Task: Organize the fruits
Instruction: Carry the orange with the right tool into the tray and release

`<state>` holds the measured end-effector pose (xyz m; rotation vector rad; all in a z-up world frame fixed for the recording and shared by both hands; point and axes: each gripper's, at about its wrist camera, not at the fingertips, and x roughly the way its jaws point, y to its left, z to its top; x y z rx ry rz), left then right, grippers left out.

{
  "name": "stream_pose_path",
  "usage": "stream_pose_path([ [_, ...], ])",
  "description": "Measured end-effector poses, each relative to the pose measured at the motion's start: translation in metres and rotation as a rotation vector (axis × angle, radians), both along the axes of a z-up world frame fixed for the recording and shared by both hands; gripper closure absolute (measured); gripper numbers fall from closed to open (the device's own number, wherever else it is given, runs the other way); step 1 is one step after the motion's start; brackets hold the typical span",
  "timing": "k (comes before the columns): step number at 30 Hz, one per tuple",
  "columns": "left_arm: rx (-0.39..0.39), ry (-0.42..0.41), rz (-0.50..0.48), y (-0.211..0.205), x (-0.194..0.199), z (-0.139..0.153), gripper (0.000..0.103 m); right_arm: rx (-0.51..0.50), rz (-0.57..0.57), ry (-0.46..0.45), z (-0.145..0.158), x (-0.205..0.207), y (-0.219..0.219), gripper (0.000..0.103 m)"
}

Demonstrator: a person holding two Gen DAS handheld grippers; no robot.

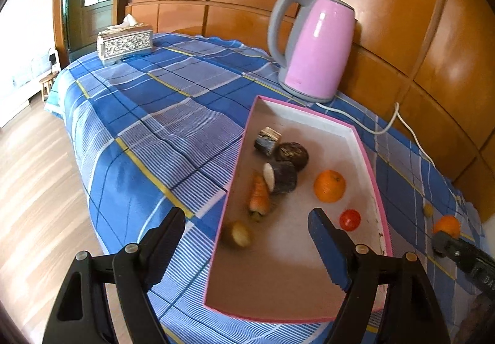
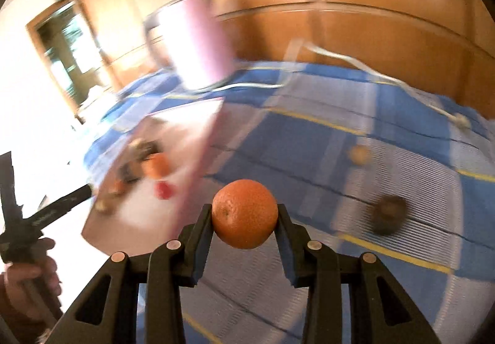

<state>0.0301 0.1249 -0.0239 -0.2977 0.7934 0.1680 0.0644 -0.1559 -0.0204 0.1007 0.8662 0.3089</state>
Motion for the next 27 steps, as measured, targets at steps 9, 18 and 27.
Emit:
stream_pose_path([
  [9,-0.01,0.02,0.002,0.004,0.001,-0.006,0.02,-0.033,0.161,0.015,-0.004,0.025,0.089,0.063],
  [18,-0.018,0.024,0.004,0.003,0.001,-0.006,0.02,-0.047,0.149,0.017,-0.007,0.024,0.097,0.052],
  [27,-0.022,0.018,-0.002,0.0,0.0,-0.003,0.02,-0.06,0.095,-0.038,0.003,0.008,0.086,0.05],
])
